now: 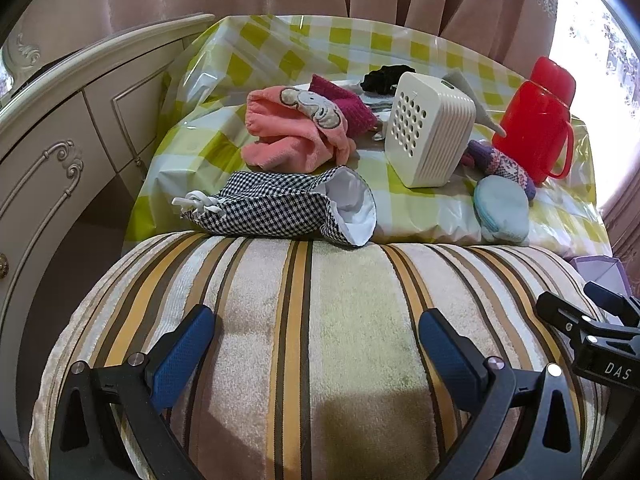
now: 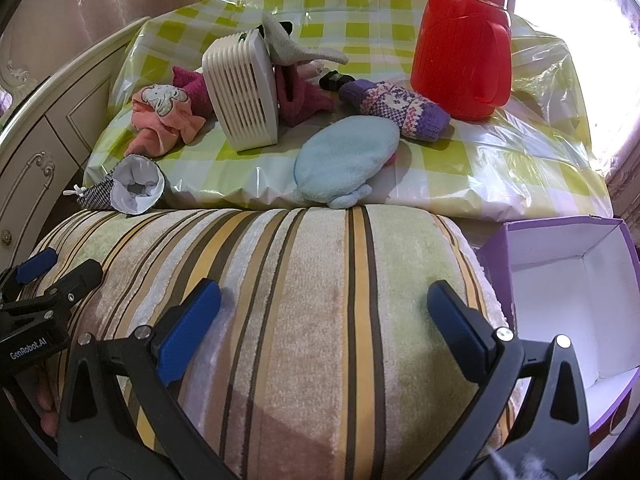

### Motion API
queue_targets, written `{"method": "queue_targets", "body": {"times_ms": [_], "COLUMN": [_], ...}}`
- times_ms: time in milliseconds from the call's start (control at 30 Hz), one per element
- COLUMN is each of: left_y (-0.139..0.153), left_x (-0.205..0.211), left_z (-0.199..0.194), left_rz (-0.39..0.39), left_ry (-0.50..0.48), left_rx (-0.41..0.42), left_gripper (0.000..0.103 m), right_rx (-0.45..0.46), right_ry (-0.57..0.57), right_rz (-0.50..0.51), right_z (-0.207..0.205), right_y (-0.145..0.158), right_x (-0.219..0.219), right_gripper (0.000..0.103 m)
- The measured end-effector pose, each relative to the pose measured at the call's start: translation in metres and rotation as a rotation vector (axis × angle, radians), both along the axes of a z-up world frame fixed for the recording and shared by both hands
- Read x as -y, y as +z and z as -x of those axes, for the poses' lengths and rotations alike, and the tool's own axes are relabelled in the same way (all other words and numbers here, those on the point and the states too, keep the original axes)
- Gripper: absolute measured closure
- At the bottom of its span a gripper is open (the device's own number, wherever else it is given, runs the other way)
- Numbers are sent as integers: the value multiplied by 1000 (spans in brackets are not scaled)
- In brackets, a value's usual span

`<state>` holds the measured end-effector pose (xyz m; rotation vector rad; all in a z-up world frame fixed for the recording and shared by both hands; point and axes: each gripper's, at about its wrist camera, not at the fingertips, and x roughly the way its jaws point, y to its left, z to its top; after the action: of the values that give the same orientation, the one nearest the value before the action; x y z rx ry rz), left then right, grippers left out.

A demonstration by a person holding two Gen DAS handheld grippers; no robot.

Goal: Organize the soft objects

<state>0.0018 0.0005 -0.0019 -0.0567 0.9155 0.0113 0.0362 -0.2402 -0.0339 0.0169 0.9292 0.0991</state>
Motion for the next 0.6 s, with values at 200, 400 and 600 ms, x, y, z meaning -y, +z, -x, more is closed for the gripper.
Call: {"method": "queue_targets", "body": {"times_ms": [200,400,600], "left_y": [1,0,0], "left_x": [0,2,0], "left_z": [-1,-2,-2], "left_rz": [-8,-22,-17], "left_ry": [-4,-6,-6], "left_rx": [3,1,4], "left_gripper": [0,0,0], "right_rx": [0,-1,-1], "right_ry": [0,1,1], "right_rz": [2,-1,-2], "right_z": [3,2,2], "right_y": [-1,-1,-1], "right_x": [0,0,0], "right_gripper": [0,0,0]}}
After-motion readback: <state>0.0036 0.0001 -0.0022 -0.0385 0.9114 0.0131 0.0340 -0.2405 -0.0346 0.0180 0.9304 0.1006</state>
